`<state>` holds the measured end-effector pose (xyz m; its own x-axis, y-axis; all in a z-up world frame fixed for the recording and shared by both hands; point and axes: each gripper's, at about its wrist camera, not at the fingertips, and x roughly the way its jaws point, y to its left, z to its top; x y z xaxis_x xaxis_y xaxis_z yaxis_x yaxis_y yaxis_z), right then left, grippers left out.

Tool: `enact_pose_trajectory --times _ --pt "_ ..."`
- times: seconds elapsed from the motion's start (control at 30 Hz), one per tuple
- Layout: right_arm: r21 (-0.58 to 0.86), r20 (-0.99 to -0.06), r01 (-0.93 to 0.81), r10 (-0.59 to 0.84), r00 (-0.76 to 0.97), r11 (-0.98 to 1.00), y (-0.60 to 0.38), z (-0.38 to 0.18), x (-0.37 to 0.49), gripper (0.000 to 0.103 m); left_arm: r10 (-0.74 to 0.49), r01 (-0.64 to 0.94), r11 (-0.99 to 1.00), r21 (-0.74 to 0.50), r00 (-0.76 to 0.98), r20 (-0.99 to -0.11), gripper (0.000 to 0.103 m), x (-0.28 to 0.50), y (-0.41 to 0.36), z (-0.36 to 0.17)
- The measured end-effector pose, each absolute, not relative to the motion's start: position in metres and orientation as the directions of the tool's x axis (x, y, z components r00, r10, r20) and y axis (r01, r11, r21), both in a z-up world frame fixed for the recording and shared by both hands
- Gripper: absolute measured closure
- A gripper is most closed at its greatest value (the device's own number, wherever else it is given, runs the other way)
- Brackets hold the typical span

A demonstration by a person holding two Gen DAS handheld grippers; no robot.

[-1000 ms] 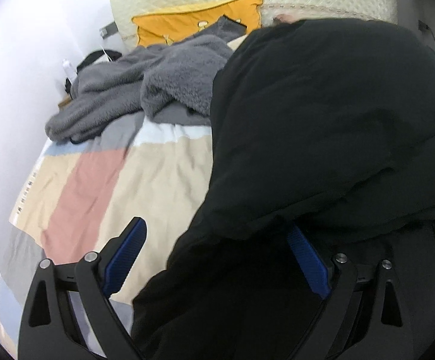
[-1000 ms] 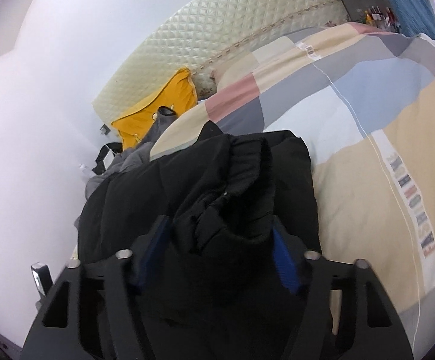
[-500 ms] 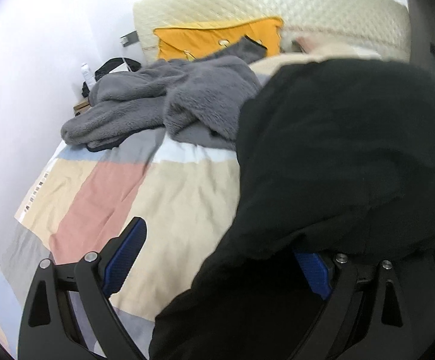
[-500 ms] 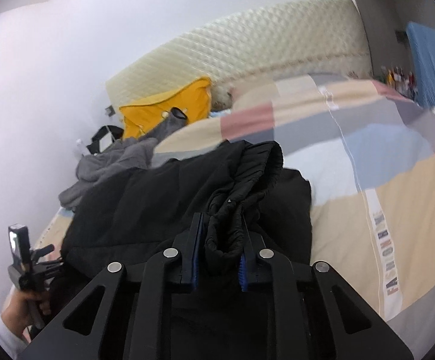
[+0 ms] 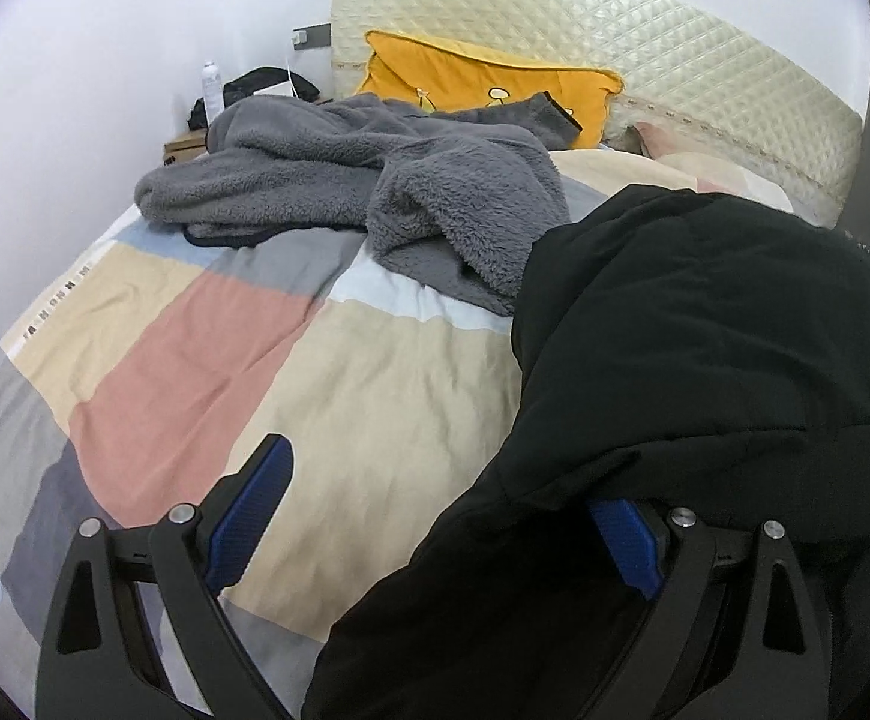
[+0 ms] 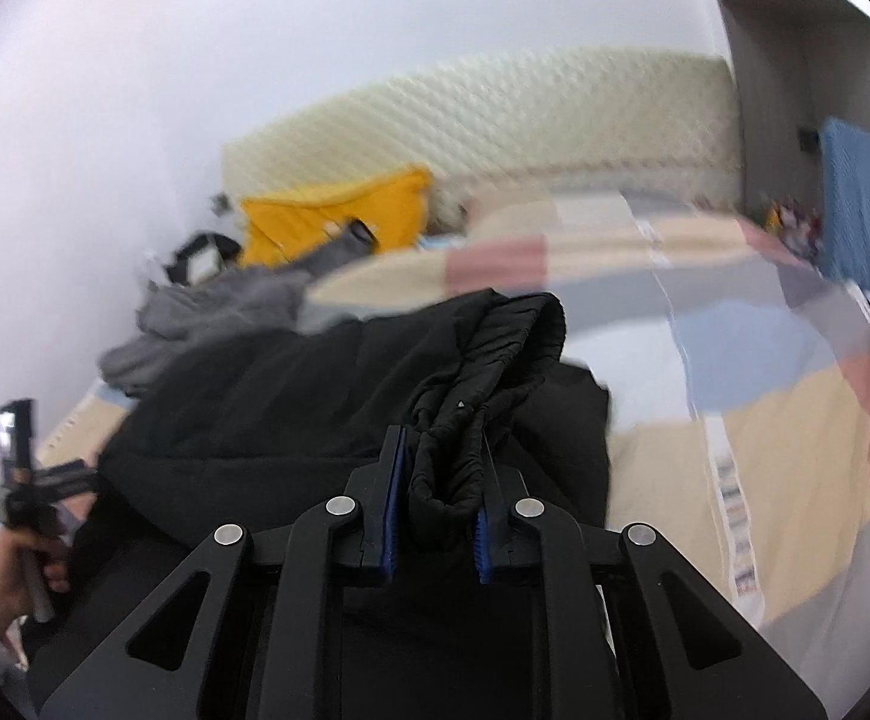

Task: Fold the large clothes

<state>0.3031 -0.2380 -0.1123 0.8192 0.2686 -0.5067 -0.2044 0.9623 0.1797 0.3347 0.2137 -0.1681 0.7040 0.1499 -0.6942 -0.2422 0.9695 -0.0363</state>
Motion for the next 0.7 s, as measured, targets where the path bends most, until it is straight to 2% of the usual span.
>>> enact_pose_trajectory --times 0.23,0.37,0.53,0.7 --pt "0.100 -0.633 -0.150 0.180 0.753 0.984 -0.236 -0.170 0.331 0.088 0.138 -0.229 0.973 -0.036 0.695 -0.706 0.007 0.336 0.210 -0.173" --pt "0.106 -0.680 -0.143 0.177 0.712 0.984 -0.233 -0.193 0.337 0.087 0.117 -0.249 0.967 -0.060 0.638 -0.761 0.007 0.341 0.214 -0.190" --pt "0.079 -0.675 -0.156 0.168 0.718 0.985 -0.231 -0.203 0.339 0.086 0.096 -0.253 0.964 -0.086 0.629 -0.772 0.007 0.344 0.218 -0.195" --pt "0.133 -0.663 -0.152 0.202 0.721 0.979 -0.239 -0.199 0.335 0.082 0.115 -0.256 0.965 -0.066 0.631 -0.767 0.008 0.341 0.214 -0.191"
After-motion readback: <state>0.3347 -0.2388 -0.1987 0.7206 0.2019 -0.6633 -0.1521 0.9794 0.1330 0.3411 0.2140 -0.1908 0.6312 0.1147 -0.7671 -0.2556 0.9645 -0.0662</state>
